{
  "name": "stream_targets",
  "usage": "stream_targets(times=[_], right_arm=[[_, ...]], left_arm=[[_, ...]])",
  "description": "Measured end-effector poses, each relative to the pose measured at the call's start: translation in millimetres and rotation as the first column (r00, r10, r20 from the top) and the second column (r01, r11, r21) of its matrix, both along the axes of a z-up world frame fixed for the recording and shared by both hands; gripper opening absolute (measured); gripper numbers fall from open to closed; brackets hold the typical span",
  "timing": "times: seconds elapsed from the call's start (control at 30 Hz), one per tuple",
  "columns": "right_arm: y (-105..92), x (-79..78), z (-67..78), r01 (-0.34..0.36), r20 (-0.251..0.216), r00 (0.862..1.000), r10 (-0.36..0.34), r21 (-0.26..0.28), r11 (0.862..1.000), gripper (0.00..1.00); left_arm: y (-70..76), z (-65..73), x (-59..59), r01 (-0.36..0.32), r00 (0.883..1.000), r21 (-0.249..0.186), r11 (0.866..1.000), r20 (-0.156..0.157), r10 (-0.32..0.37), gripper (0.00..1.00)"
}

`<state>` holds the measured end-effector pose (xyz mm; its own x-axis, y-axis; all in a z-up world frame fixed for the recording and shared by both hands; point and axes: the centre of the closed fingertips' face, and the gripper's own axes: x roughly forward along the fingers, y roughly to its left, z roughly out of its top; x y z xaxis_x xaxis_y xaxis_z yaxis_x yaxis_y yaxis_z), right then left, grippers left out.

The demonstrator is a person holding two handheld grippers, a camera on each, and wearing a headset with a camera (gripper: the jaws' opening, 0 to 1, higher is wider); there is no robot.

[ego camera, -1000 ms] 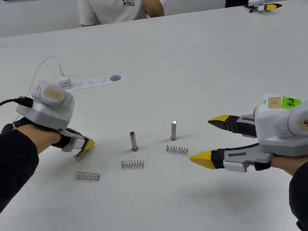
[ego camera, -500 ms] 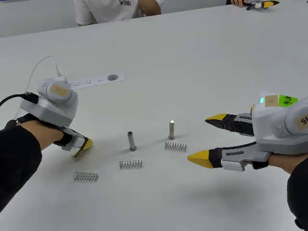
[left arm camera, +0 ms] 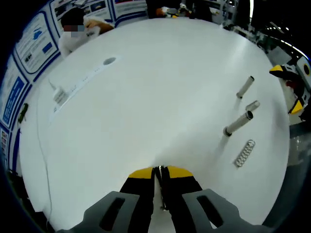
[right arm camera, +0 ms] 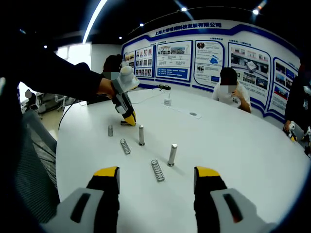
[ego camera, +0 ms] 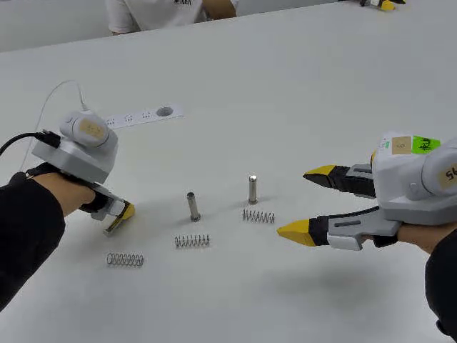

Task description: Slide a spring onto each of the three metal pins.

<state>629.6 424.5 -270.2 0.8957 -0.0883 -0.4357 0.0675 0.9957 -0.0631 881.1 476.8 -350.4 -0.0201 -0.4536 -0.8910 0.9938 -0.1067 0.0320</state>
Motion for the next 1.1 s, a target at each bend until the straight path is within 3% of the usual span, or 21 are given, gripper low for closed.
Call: stream_targets(times=[0.3, 0.5, 0.77, 1.1], right_arm=[[-1.7, -0.9, 0.5, 0.004, 0.001, 1.000, -0.004, -0.002, 1.000, 0.63], [-2.5, -1.0, 1.7, 0.009, 0.007, 1.000, -0.009, 0.000, 1.000, 0.62], [0.1, 0.1, 0.4, 0.001, 0.001, 1.000, -0.001, 0.000, 1.000, 0.62], [2.6, 0.8, 0.8, -0.006, 0.001, 1.000, 0.006, -0.003, 1.000, 0.62]], left_arm=[[1.5, -0.2, -0.6, 0.020, 0.999, 0.009, 1.000, 0.035, -0.020, 0.09], [2.5, 0.2, -1.4, 0.010, 0.999, 0.002, 1.000, 0.032, -0.010, 0.08], [0.9, 20.2, -2.9, -0.020, 1.000, -0.061, 0.998, 0.006, 0.021, 0.07], [5.6, 38.4, -8.4, -0.025, 1.000, -0.114, 0.993, 0.000, 0.025, 0.07]])
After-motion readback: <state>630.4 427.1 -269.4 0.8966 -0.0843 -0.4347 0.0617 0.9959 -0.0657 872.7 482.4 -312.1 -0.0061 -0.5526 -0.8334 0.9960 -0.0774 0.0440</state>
